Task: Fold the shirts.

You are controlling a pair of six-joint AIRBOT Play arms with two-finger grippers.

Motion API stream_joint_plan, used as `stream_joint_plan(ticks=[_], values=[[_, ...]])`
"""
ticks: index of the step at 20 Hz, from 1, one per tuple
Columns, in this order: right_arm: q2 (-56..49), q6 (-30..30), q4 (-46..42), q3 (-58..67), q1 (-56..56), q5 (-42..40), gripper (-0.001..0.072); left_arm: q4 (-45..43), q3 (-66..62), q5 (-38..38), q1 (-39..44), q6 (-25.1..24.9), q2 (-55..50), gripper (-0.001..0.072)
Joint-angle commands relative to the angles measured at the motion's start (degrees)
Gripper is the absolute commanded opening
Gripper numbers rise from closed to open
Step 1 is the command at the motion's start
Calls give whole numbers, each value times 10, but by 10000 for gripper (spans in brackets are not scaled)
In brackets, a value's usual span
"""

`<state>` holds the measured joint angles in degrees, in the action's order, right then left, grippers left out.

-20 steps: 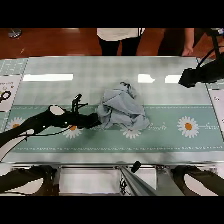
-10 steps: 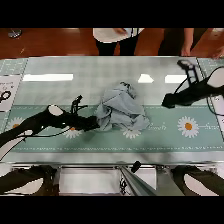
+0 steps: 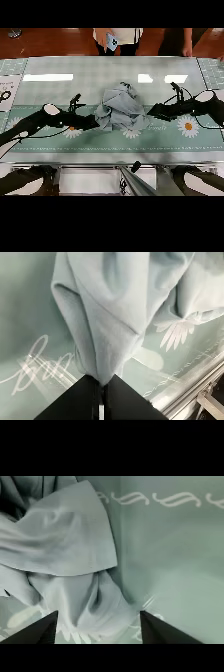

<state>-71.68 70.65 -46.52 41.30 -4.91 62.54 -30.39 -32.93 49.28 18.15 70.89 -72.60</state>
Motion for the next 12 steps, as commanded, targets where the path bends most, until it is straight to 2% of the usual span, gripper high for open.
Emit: stream_joint_plan(ticks=[1,5,8,9,12], values=[[-25,-10,41,-9,-9,-14,598,0,0,3,-8,-4,2,25],[-62,-10,50,-9,2,-14,595,0,0,3,-14,-4,2,25],[-80,-9,41,-8,69,-35,587,0,0,3,-14,-4,2,25],[-84,-9,39,-8,91,-45,529,0,0,3,-15,-4,2,25],[-82,4,36,-8,117,-54,21,0,-3,5,-19,-17,3,25]])
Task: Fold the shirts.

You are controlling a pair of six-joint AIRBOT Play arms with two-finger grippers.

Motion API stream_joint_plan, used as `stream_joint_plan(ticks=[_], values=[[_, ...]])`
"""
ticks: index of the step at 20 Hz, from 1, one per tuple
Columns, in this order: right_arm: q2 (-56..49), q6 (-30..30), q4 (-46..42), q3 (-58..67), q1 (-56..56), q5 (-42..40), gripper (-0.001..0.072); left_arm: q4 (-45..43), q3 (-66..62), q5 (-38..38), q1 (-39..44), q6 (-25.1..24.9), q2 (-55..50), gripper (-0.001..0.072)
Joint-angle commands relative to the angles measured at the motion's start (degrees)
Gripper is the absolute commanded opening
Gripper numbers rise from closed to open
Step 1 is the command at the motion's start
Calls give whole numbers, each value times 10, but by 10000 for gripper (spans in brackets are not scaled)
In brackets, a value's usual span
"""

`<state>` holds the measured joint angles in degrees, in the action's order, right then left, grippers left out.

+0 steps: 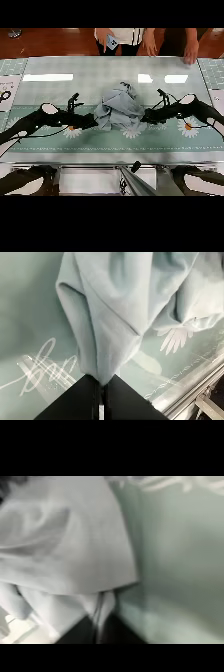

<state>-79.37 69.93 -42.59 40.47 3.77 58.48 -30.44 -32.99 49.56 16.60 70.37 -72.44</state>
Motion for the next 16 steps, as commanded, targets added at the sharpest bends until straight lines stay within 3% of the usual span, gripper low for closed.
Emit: stream_joint_plan(ticks=[1,5,10,16], values=[[2,12,-3,1,26,-12,22,0,-7,6,-9,-18,7,24],[108,11,-3,38,-23,20,21,-1,-56,26,-63,-29,83,24],[289,15,69,205,-57,12,20,0,-207,28,-141,-28,240,25],[358,72,51,414,-57,5,20,0,-461,9,-148,-29,331,25]])
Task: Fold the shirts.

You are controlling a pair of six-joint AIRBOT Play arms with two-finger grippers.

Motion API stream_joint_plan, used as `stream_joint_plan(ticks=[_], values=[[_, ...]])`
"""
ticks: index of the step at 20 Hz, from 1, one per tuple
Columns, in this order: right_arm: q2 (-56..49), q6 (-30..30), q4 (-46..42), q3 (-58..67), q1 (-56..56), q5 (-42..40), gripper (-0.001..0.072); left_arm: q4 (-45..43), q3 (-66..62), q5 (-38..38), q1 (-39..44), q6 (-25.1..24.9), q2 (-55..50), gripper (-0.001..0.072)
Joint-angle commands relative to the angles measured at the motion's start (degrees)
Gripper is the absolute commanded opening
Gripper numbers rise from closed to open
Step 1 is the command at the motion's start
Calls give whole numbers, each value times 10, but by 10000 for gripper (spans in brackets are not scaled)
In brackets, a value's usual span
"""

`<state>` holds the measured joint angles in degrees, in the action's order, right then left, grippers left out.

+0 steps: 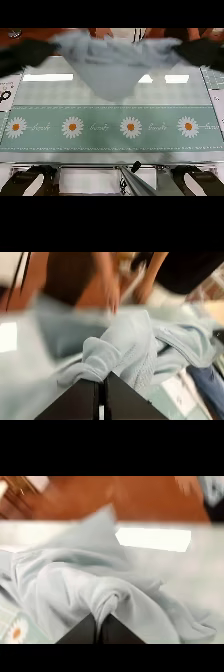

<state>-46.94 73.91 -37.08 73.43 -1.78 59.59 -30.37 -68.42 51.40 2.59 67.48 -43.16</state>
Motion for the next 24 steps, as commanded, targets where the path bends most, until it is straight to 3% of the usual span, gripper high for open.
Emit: stream_joint_plan(ticks=[1,6,10,16,21,24], values=[[37,41,-5,106,-2,-2,20,-1,-143,-9,-8,0,43,25],[38,76,1,195,-2,54,20,0,-212,0,-8,24,62,25],[38,75,-17,259,-2,52,20,0,-213,45,-8,48,76,25],[38,106,-53,324,-2,37,20,-2,-214,7,-8,52,103,25],[-26,133,-170,324,-2,231,20,-94,-211,51,-8,72,66,25],[-114,119,-175,324,-2,264,20,-148,-211,55,-8,71,9,25]])
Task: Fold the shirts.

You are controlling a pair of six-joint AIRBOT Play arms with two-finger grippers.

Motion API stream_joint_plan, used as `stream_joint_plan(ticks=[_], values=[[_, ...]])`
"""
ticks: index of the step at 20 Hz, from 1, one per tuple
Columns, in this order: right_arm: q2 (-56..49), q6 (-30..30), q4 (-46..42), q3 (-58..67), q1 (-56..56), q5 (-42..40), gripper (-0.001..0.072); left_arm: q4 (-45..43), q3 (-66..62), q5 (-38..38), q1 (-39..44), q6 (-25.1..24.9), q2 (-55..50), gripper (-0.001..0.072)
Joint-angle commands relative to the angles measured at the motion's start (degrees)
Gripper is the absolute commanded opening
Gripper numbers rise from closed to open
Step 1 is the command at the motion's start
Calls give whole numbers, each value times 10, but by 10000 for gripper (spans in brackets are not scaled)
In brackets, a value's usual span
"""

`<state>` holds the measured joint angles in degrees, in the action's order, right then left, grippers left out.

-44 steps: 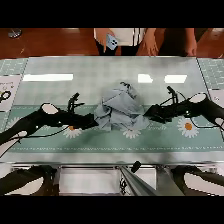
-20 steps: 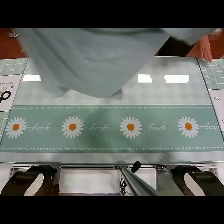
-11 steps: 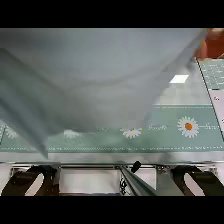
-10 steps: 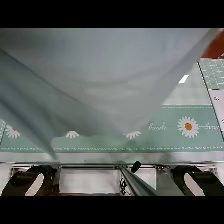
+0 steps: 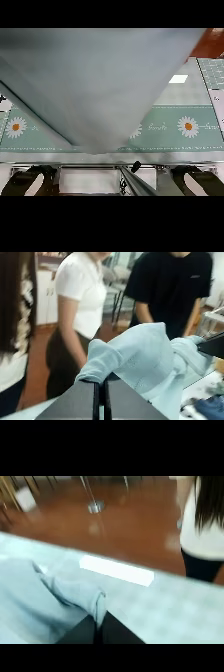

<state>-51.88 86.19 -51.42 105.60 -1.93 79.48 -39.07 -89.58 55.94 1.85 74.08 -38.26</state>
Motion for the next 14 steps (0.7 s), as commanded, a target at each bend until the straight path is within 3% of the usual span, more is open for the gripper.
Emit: stream_joint_plan(ticks=[1,7,11,14], values=[[-96,-10,-32,2,0,60,20,-79,1,11,0,5,-69,25],[-310,-34,-32,2,28,23,20,-94,1,11,3,-3,-302,26],[-412,-42,-32,2,35,-85,20,-81,1,7,6,-3,-445,25],[-459,-42,-38,2,35,-118,21,-67,1,44,6,5,-530,26]])
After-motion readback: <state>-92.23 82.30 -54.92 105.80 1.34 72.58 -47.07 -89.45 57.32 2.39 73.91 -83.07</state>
